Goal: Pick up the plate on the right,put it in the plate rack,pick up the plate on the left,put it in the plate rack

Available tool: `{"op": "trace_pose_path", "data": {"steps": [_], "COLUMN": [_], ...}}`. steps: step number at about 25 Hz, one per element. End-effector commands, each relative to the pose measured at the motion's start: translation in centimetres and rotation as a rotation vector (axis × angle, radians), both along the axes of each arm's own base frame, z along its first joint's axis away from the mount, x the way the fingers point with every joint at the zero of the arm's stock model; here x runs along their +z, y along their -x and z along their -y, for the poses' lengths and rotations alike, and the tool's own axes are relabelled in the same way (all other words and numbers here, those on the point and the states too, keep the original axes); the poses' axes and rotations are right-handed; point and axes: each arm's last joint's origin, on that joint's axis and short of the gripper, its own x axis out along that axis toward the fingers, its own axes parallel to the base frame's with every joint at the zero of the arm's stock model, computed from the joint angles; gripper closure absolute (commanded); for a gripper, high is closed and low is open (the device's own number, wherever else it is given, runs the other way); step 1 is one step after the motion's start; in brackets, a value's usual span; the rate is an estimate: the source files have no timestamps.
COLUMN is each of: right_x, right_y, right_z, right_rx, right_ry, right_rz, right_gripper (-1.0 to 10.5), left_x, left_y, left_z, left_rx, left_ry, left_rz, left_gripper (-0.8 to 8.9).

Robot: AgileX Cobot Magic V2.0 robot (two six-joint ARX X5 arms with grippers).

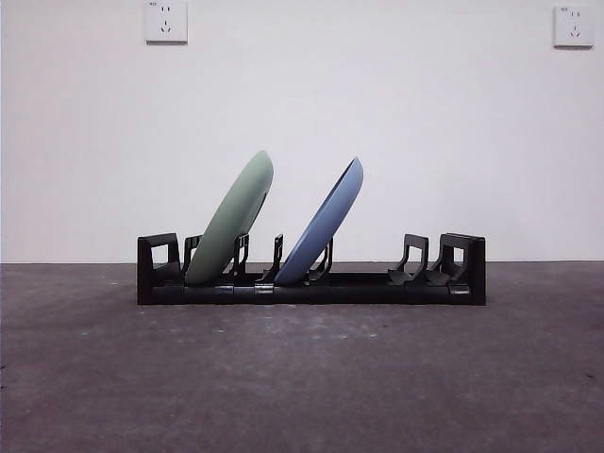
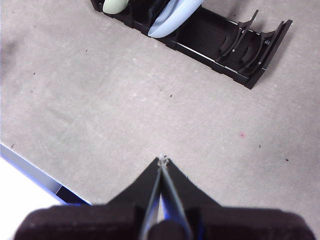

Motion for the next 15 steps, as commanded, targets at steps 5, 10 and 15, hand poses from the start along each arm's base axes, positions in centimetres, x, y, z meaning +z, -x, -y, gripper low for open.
{"op": "trace_pose_path", "data": {"steps": [5, 10, 15], "right_x": [-0.1, 2.6, 2.8], "right_y": [-0.1, 3.6, 10.4], "right_z": [0.1, 3.9, 7.4], "right_rx": [-0.019, -0.15, -0.384], "right_ry": [0.003, -0.1, -0.17], "right_rz": [0.009, 0.284, 0.76], "right_gripper": [9.5, 9.5, 9.5], "left_x": [-0.4, -0.6, -0.7], "left_y": [-0.1, -0.2, -0.3], "left_z": [0.0, 0.0, 0.0], "left_rx": [0.001, 0.001, 0.002], "left_ry": [0.01, 0.009, 0.009], "left_rz": [-0.021, -0.038, -0.055], "left_gripper": [8.17, 8.17, 8.17]}}
